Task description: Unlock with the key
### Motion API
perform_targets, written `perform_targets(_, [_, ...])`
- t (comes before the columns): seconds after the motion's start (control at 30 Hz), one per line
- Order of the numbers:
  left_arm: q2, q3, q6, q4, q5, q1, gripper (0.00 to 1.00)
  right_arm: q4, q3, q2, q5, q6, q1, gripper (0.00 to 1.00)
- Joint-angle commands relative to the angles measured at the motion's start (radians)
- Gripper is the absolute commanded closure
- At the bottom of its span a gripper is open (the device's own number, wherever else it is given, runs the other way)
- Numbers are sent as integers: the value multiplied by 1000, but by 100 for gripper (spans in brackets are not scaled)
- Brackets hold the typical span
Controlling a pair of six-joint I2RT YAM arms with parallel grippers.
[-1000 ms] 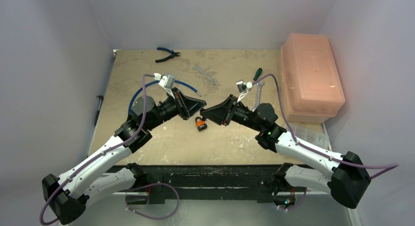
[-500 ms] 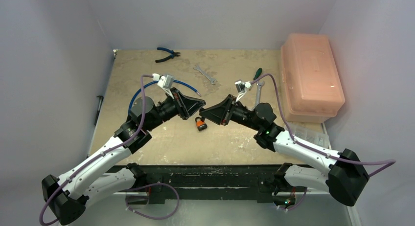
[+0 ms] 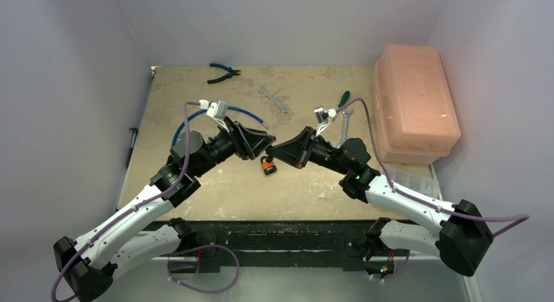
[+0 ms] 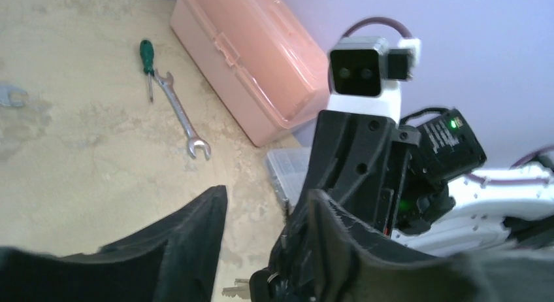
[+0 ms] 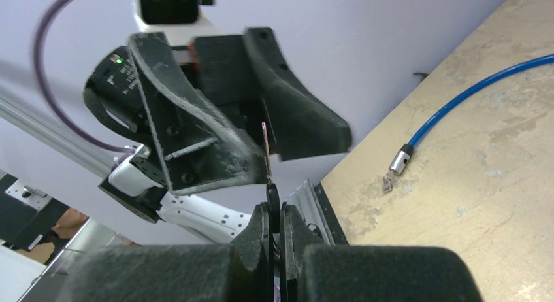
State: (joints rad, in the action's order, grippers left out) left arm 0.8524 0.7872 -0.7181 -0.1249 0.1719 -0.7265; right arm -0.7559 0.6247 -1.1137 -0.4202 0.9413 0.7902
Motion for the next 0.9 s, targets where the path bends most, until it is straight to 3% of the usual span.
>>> perform_targets(0.0, [-10,49,22,140,-122,2,37,55,13,75,13,-28,1,100])
perform_targets(0.1, [-43,65,44,245,-209,2,24,160,-13,131,52,-66,2,100])
perform_targets(0.2, [-61,89,59,335,-274,2,18,251,-33,184,86,-98,2,100])
perform_targets(0.37, [-16,182,64,527,-376,2,18,396,-46,250,135,-142,1,100])
perform_targets(0.6, [28,236,64,623,-435,2,18,613,-4,302,211,-214,2,100])
perform_targets(0.87, [201,295,-8,756,-446,2,24,791,52,336,284,-250,1,100])
